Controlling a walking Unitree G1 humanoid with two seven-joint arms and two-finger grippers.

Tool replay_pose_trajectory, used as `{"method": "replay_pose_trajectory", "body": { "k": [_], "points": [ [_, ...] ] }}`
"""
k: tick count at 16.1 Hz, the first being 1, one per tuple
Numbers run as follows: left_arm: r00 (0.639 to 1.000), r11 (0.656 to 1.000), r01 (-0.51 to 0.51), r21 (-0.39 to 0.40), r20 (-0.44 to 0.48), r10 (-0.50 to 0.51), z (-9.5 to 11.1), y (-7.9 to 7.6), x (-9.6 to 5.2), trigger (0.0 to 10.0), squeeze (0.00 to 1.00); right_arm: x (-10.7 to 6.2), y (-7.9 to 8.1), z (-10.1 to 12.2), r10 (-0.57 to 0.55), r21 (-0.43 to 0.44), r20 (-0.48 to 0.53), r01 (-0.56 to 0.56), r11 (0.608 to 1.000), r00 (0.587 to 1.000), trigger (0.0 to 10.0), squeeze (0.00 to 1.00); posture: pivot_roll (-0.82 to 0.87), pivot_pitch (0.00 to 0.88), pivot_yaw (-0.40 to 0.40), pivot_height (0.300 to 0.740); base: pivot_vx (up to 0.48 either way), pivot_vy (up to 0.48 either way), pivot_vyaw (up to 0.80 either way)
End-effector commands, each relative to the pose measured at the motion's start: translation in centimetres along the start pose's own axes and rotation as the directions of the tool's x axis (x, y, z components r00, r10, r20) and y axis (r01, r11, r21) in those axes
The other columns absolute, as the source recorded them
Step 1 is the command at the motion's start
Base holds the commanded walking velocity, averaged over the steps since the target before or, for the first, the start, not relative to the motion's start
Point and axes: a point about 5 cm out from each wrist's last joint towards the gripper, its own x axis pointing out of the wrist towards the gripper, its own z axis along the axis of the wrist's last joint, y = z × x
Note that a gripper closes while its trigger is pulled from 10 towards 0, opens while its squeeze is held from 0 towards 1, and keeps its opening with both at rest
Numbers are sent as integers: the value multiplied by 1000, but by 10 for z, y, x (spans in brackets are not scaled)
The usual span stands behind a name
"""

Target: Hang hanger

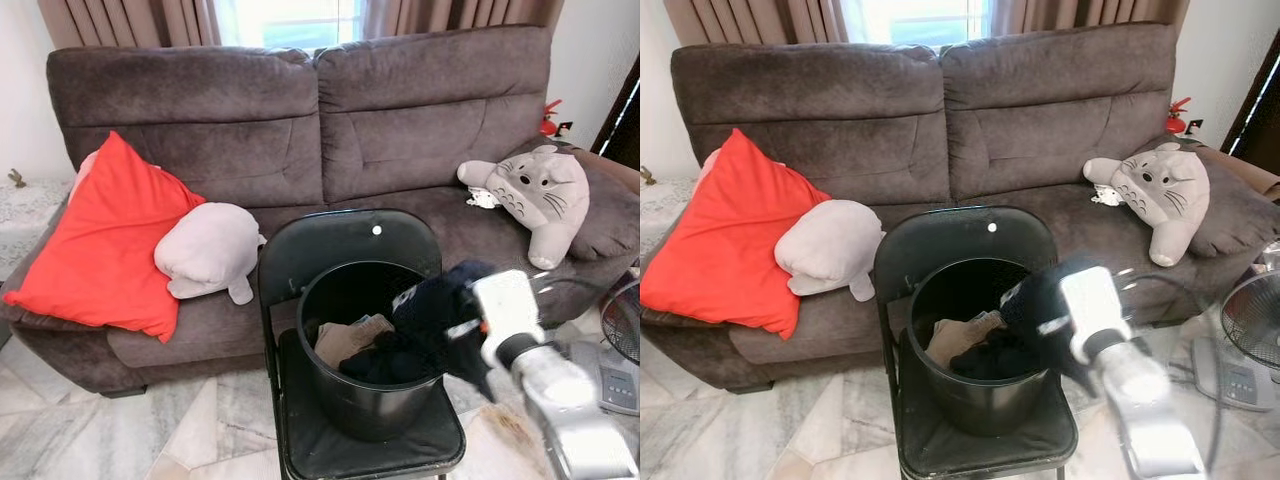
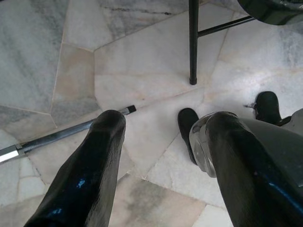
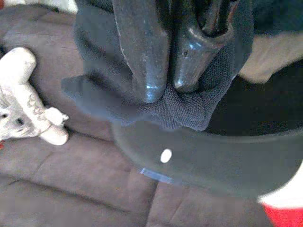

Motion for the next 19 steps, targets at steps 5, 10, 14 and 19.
{"method": "replay_pose_trajectory", "body": {
  "k": [5, 10, 14, 19],
  "points": [
    [1000, 1000, -6, 10, -11, 7, -1, 3, -1, 10000, 0, 2, 20, -21, 91, -9, -91, -92, 996, 992, 0, 0, -53, 2, 55, 740, 0, 0, 0],
    [1000, 1000, -2, 13, -13, 2, -2, 1, -1, 10000, 0, 9, 29, -28, 146, -12, -102, -148, 989, 984, 0, 0, -55, 3, 55, 740, 0, 0, 0],
    [1000, 1000, -1, 12, -13, 1, -2, 1, -1, 10000, 0, 12, 41, -18, 247, -28, -35, -248, 968, 968, 0, 0, -55, 3, 55, 740, 0, 0, 0],
    [1000, 1000, -3, 13, -14, 3, -3, 2, -1, 10000, 0, 10, 50, -21, 326, -41, -27, -327, 944, 945, 0, 0, -48, 11, 56, 740, 0, 0, 0]
  ]
}}
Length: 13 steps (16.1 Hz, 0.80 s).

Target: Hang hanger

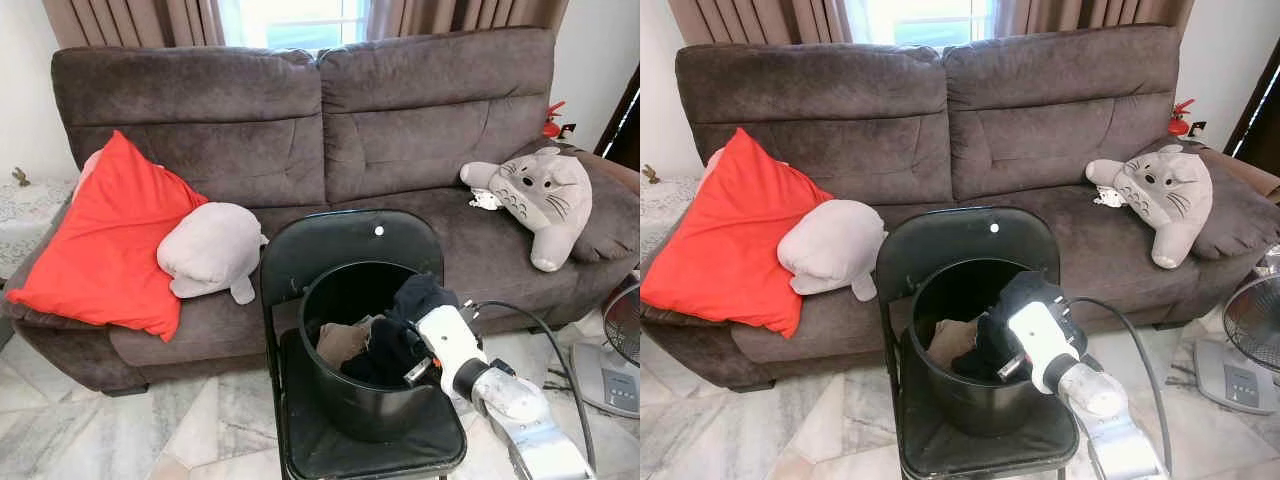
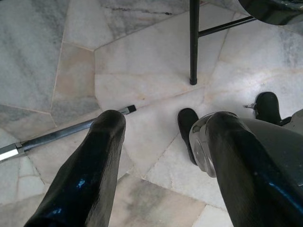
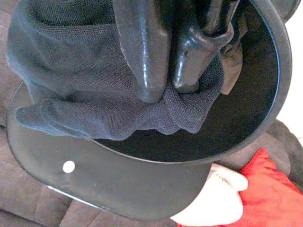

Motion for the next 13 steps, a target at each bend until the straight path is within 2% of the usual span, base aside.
{"method": "replay_pose_trajectory", "body": {
  "k": [1, 3, 4, 5, 8, 11, 12, 13],
  "points": [
    [1000, 1000, -3, 11, -15, 3, -4, 2, -2, 10000, 0, 2, 3, -3, 11, 1, -21, -11, 1000, 1000, 0, 0, -48, 11, 56, 740, 0, 0, 0],
    [1000, 1000, -3, 11, -18, 3, -4, 2, -2, 10000, 0, 1, 3, -10, -4, 8, -60, 5, 1000, 998, 0, 0, -47, 13, 55, 740, 0, 0, 0],
    [1000, 1000, -3, 10, -19, 3, -5, 2, -2, 10000, 0, 1, 3, -12, -11, 11, -69, 12, 1000, 998, 3686, 0, -47, 13, 55, 740, 0, 0, 0],
    [1000, 1000, -2, 9, -23, 3, -5, 2, -2, 10000, 0, 1, 2, -18, -46, 30, -114, 50, 998, 992, 10000, 0, -47, 13, 55, 740, 0, 0, 0],
    [1000, 1000, -1, 10, -28, 1, -7, 1, -2, 10000, 0, 2, 1, -25, -88, 49, -158, 97, 994, 984, 10000, 0, -46, 15, 56, 740, 0, 0, 0],
    [1000, 1000, -1, 11, -31, 1, -7, 1, -2, 10000, 0, 3, 5, -24, -77, 54, -151, 86, 995, 985, 10000, 0, -46, 15, 55, 740, 0, 0, 0],
    [1000, 1000, -1, 12, -32, 1, -7, 1, -2, 10000, 0, 4, 5, -23, -79, 63, -147, 89, 994, 986, 10000, 561, -46, 15, 56, 740, 0, 0, 0],
    [999, 1000, -1, 11, -33, 1, -7, 1, -2, 10000, 0, 4, 5, -23, -90, 65, -148, 101, 993, 985, 10000, 1000, -46, 15, 55, 740, 0, 0, 0]
  ]
}}
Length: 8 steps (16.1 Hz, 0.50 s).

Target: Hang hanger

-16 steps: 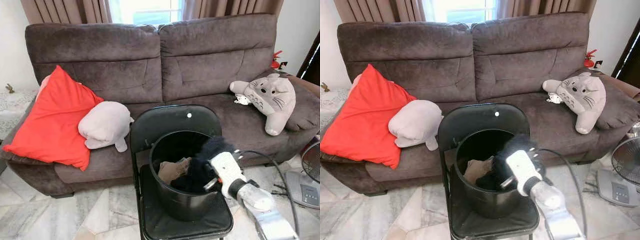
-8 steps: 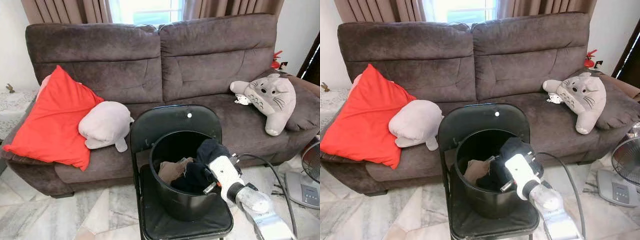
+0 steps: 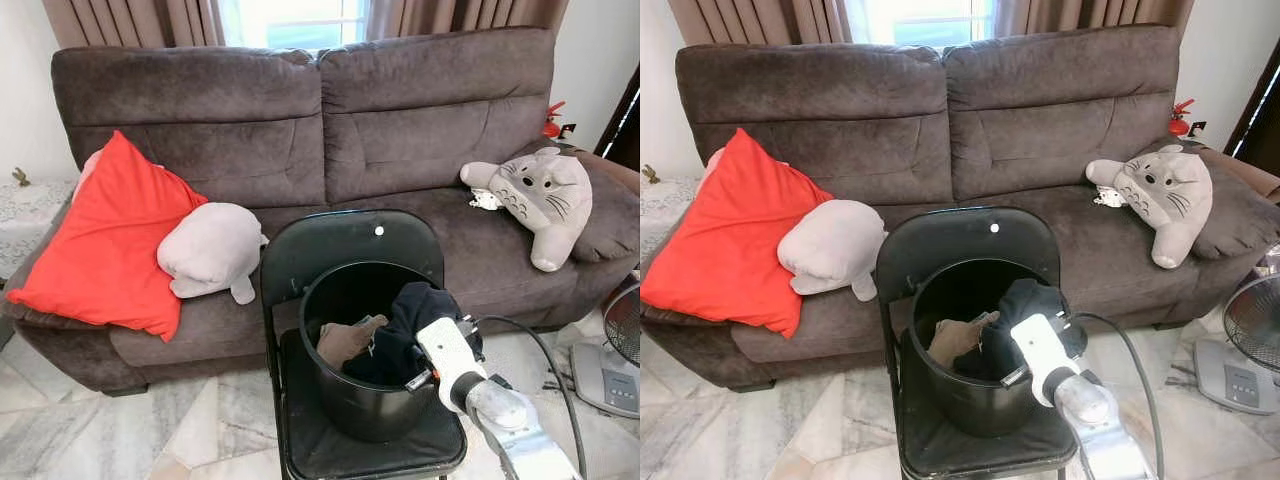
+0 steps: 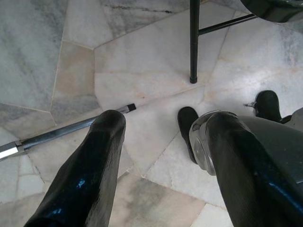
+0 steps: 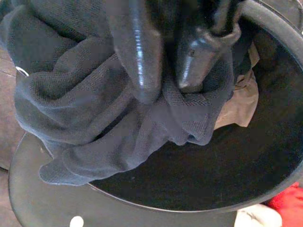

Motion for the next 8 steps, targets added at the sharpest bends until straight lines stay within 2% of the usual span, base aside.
{"method": "replay_pose_trajectory", "body": {
  "k": [1, 8],
  "points": [
    [1000, 1000, -2, 11, -28, 2, -5, 1, -2, 10000, 0, -1, 0, 0, -15, 13, 2, 15, 1000, 1000, 10000, 1000, -46, 15, 55, 740, 0, 0, 0],
    [999, 1000, -3, 11, -40, 4, -7, 1, -2, 10000, 0, -10, 5, 4, -73, 69, 33, 70, 995, 997, 10000, 1000, -53, 15, 54, 740, 0, 0, 0]
  ]
}}
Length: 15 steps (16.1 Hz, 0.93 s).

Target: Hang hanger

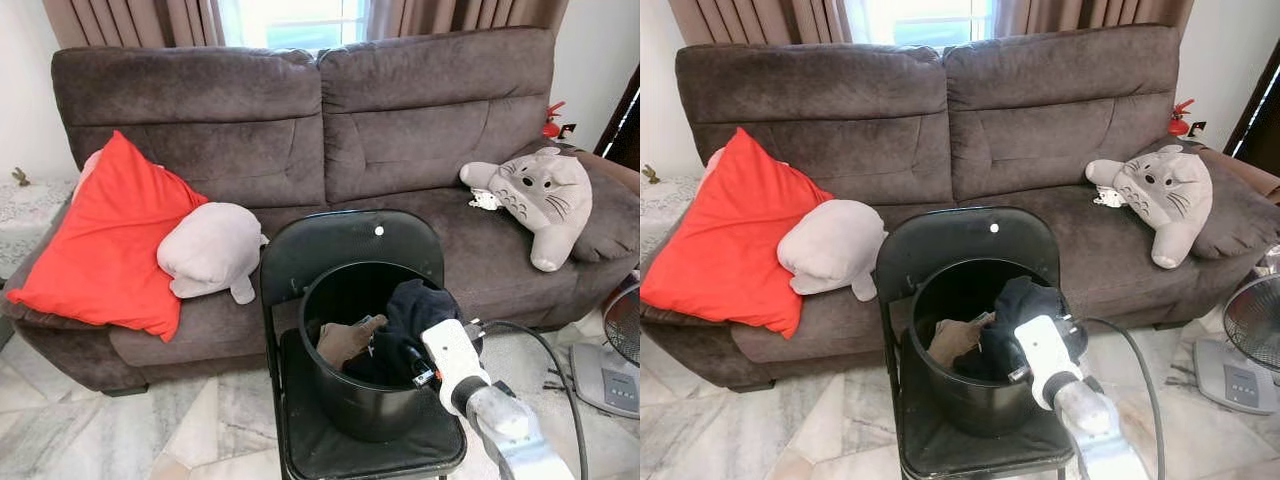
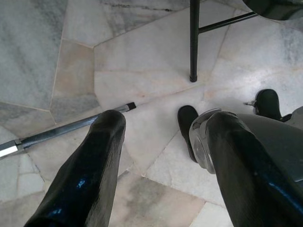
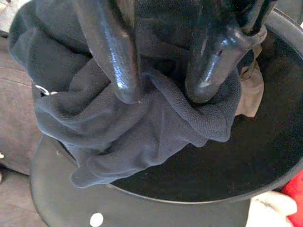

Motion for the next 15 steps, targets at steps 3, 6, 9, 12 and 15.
{"method": "replay_pose_trajectory", "body": {
  "k": [3, 6, 9, 12, 15],
  "points": [
    [999, 1000, -5, 13, -38, 6, -6, 1, -2, 10000, 0, -7, -1, 5, -71, 50, 41, 69, 996, 997, 10000, 1000, -51, 14, 51, 740, 0, 0, 0],
    [999, 1000, -6, 15, -43, 6, -8, 1, -2, 10000, 0, -24, -4, 15, -197, 90, 130, 186, 978, 972, 10000, 1000, -55, 12, 46, 740, 0, 0, 0],
    [999, 1000, -5, 15, -43, 6, -7, 0, -1, 10000, 0, -47, -10, 15, -391, 231, 174, 349, 908, 904, 10000, 988, -60, 12, 42, 740, 0, 0, 0],
    [999, 1000, 2, 20, -41, -1, -5, -1, 0, 10000, 0, -71, -18, -26, -583, 256, -36, 571, 780, 812, 10000, 0, -68, 9, 44, 740, 0, 0, 0],
    [999, 1000, 1, 21, -35, -1, -2, -1, 1, 10000, 0, -84, -30, -43, -698, -10, -24, 698, 716, 715, 10000, 0, -64, 2, 43, 740, 0, 0, 0]
  ]
}}
